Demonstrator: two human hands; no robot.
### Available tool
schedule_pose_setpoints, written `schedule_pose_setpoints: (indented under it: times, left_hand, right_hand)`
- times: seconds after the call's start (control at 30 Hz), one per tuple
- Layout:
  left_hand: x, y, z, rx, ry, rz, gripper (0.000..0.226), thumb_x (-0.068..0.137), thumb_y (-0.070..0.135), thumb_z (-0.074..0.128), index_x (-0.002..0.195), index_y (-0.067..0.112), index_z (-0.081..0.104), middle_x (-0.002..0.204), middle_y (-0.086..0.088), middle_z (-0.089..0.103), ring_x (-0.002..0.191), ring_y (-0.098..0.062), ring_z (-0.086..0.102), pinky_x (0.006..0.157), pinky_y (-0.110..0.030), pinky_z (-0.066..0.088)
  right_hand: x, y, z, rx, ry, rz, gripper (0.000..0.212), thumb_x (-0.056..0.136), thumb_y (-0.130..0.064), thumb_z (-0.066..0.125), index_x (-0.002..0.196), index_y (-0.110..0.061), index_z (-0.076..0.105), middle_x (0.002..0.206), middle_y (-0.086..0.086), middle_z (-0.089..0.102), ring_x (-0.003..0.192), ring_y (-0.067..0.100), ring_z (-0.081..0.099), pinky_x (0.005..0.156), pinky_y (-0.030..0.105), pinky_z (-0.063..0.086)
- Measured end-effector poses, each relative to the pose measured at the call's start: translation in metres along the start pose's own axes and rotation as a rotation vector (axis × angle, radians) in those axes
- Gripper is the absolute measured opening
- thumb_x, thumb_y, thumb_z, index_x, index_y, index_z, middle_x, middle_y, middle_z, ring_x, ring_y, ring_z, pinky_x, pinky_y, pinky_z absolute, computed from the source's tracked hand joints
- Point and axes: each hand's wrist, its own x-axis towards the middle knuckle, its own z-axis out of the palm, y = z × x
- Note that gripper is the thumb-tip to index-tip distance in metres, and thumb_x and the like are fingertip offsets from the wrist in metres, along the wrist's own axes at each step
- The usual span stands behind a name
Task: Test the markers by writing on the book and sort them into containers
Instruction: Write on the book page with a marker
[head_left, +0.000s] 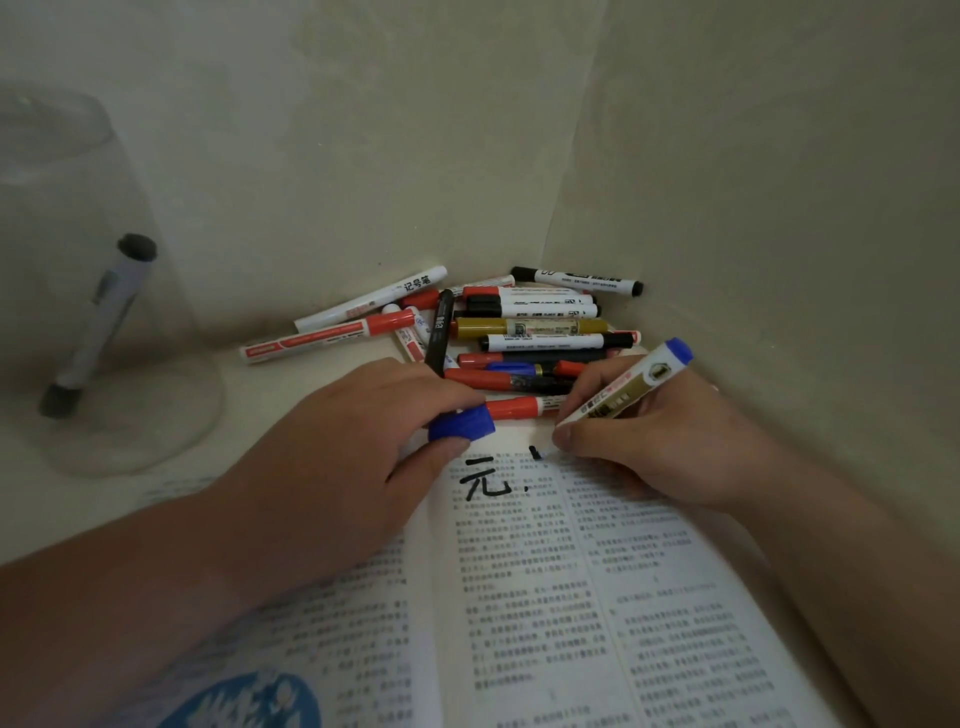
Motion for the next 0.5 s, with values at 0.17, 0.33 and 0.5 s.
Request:
schedule_pose_setpoints:
  times: [0.17, 0.33, 0.5]
  left_hand:
    - [0.0000, -0.0003, 0.0018, 0.004, 0.027, 0.003, 0.036, 0.091, 0.039, 0.055, 0.127, 0.038, 0.060, 0.110, 0.026, 0.060, 0.101, 0.004, 0.050, 0.085, -0.016, 0.040]
    - [0.0004, -0.0014, 0.0029, -0.001, 0.038, 0.025, 0.034, 0.090, 0.039, 0.057, 0.122, 0.036, 0.063, 0.107, 0.028, 0.056, 0.099, 0.002, 0.052, 0.084, -0.020, 0.043]
    - [0.0015, -0.0042, 0.0055, -0.029, 0.060, 0.050, 0.028, 0.089, 0.033, 0.061, 0.116, 0.031, 0.066, 0.105, 0.023, 0.057, 0.096, -0.003, 0.055, 0.084, -0.024, 0.046]
  right_hand:
    - [0.0024, 0.0047, -0.0022, 0.074, 0.000, -0.011, 0.009, 0.081, -0.007, 0.077, 0.077, -0.004, 0.069, 0.055, 0.011, 0.057, 0.041, 0.019, 0.047, 0.038, 0.024, 0.038]
    - [0.0051, 0.0074, -0.0027, 0.050, 0.037, -0.022, 0.012, 0.084, -0.010, 0.076, 0.080, -0.004, 0.067, 0.050, 0.005, 0.056, 0.037, 0.015, 0.049, 0.039, 0.023, 0.041]
    - [0.0034, 0.0061, -0.0025, 0.026, -0.002, -0.012, 0.012, 0.082, -0.006, 0.076, 0.076, -0.007, 0.066, 0.052, 0.003, 0.056, 0.040, 0.012, 0.047, 0.040, 0.021, 0.039]
